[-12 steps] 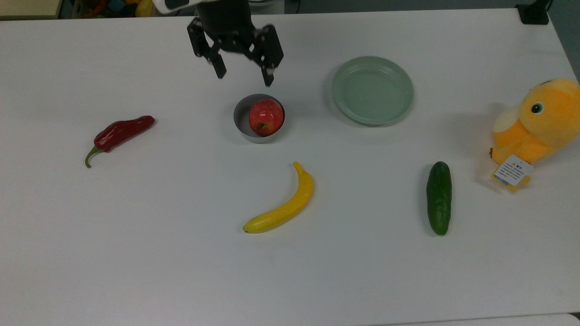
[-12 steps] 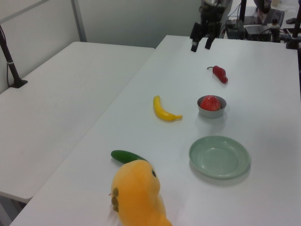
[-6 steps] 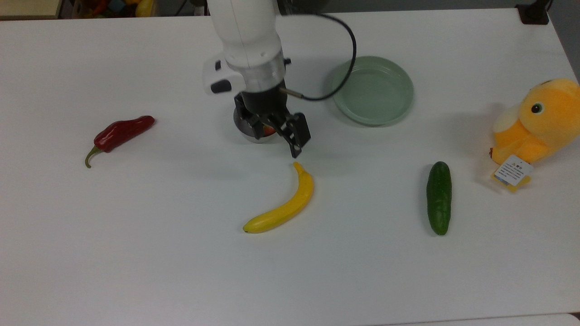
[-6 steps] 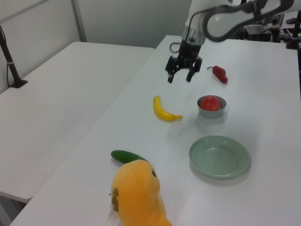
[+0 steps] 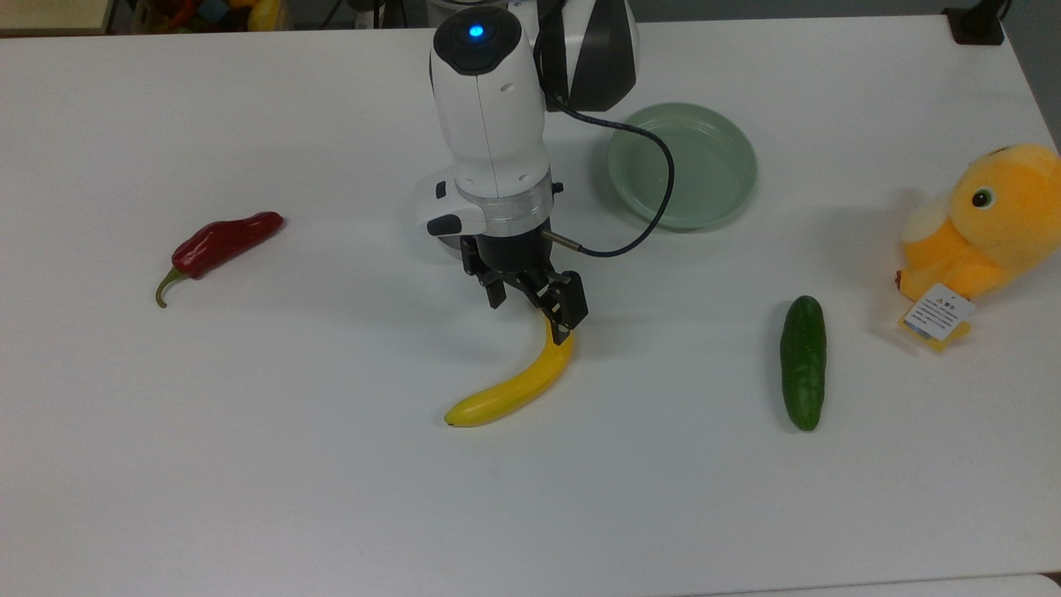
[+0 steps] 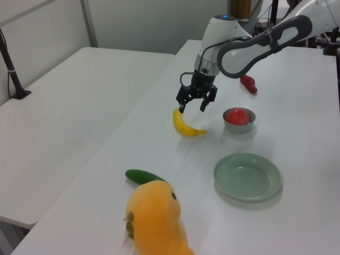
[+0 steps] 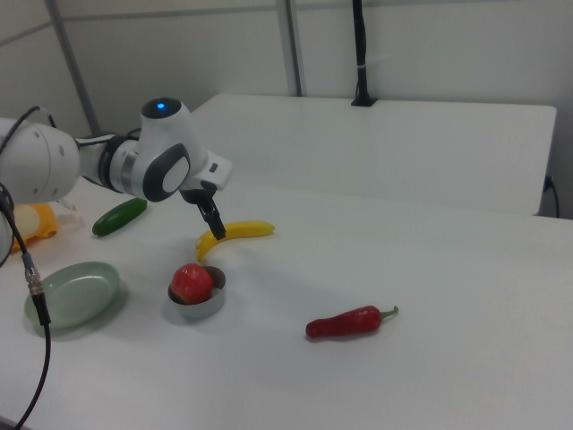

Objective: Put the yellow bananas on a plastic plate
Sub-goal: 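Close the gripper on the banana and lift it off the table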

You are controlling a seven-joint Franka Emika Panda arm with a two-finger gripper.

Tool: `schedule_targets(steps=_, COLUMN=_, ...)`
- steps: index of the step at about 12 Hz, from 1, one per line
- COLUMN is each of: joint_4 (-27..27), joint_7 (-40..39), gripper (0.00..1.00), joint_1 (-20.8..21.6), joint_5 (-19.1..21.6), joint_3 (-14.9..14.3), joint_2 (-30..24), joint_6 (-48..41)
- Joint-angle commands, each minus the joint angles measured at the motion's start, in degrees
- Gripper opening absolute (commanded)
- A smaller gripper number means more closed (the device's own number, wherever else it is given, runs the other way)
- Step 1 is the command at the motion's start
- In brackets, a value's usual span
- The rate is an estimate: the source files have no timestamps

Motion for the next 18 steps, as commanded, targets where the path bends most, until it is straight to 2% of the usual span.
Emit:
schedule_targets(steps=1, joint_4=5.2, joint_7=4.5, gripper=1.0, joint_1=1.3, joint_5=-3.0, joint_3=-1.4, joint_2=5.4, joint_6=2.1)
schedule_targets(steps=5, joint_4=5.8, joint_7=6.7, gripper=1.0, joint_1=1.3, joint_5=-7.4, joint_3=-0.8, joint_2=8.8, joint_6=4.2)
schedule_targets(steps=6, joint_4=5.9, joint_7=6.8, gripper=0.83, joint_1=1.7, joint_5=-8.5, joint_3=-0.7, joint_2=9.2, joint_6=4.2)
schedule_targets(steps=7, joint_4=5.9, joint_7=7.8, gripper=0.46, joint_1=1.7, joint_5=-9.1, joint_3=-0.7, joint_2=9.3, joint_6=4.4)
schedule_targets(steps=8, joint_4=5.9, joint_7=8.3, gripper=0.22, joint_1=1.6, joint_5=-9.9, joint_3=-0.7, joint_2=9.3, joint_6=5.6)
schedule_targets(steps=9, joint_4=5.8, joint_7=8.3, gripper=0.19, joint_1=1.5, joint_5=-10.2, joint_3=-0.7, joint_2=9.3, joint_6=6.7)
schedule_targets(steps=12, joint_4=5.8, joint_7=8.3, gripper=0.19, joint_1=1.4, joint_5=-11.6, joint_3=-0.6, joint_2=9.3, joint_6=6.7)
schedule_targets(steps=17, joint_4=2.1, joint_7=7.9, gripper=0.19, joint_1=0.9, joint_5=-12.3, joint_3=0.6, joint_2=1.4, joint_6=6.1)
schedule_targets(steps=18, joint_4=1.1, joint_7=7.9, gripper=0.19, joint_1=0.7, joint_5=-12.3, joint_3=2.5, joint_2=0.3, joint_6=6.1)
